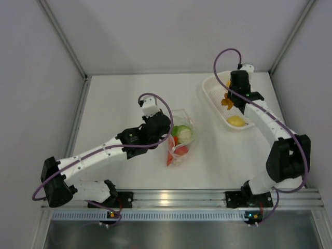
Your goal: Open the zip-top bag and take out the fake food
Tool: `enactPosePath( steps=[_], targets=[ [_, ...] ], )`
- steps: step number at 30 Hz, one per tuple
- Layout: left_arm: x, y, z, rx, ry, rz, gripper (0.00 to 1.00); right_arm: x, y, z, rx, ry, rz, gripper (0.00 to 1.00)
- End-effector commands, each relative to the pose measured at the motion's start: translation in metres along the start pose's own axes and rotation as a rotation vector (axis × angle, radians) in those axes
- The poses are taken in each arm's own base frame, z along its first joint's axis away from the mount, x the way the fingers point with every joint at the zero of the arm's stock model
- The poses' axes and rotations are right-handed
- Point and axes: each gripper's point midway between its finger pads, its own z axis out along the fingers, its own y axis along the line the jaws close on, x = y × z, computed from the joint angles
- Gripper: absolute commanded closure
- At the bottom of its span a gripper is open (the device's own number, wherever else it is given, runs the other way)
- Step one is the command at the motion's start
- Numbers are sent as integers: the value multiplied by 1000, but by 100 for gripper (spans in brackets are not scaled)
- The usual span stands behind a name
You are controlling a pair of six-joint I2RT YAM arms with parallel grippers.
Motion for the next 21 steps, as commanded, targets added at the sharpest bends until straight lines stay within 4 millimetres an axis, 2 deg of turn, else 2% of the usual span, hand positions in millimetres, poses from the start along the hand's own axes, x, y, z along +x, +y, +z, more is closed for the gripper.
enactPosePath(
  steps=[1,2,3,4,5,6,7,8,10,11,12,13,14,16,17,18,19,20,21],
  targets=[
    [-24,-16,-10,54,-23,-59,100,-5,-3,27,72,36,-17,91],
    [-23,-18,-11,66,-15,-60,100,7,-4,43,103,68,-39,87],
    [-24,-20,-12,72,-15,-63,100,11,-3,50,110,83,-50,86],
    [-26,-21,-13,80,-13,-62,100,6,-2,55,112,83,-51,78],
    [-26,-23,-15,87,-10,-61,100,17,-5,63,133,121,-74,72],
    [-26,-22,-15,90,-10,-58,100,19,-6,66,145,131,-84,66],
    [-28,-23,-16,92,-11,-57,100,14,-5,66,147,128,-84,54],
    [-28,-23,-16,95,-11,-58,100,18,-6,67,153,147,-93,48],
    [-28,-23,-18,99,-11,-53,100,13,-7,64,158,134,-84,39],
    [-30,-24,-18,102,-14,-56,100,8,-6,59,141,125,-69,34],
    [-29,-24,-18,102,-10,-51,100,7,-5,54,129,127,-65,23],
    [-29,-24,-18,105,-10,-53,100,8,-1,51,99,131,-57,19],
    [-28,-25,-18,107,-6,-51,100,0,1,41,71,113,-43,19],
    [-30,-28,-19,115,-5,-57,100,2,8,28,12,118,-19,20],
    [-29,-29,-18,113,-3,-56,100,-8,21,9,-84,95,20,21],
    [-29,-30,-17,115,-3,-62,100,-10,27,-2,-131,88,46,22],
    [-30,-32,-18,120,-1,-67,100,-2,35,-12,-191,103,68,27],
    [-31,-33,-18,121,-2,-72,100,-12,56,-43,-342,85,114,30],
    [-31,-34,-18,123,-1,-78,100,-12,64,-57,-406,85,133,34]
  ],
)
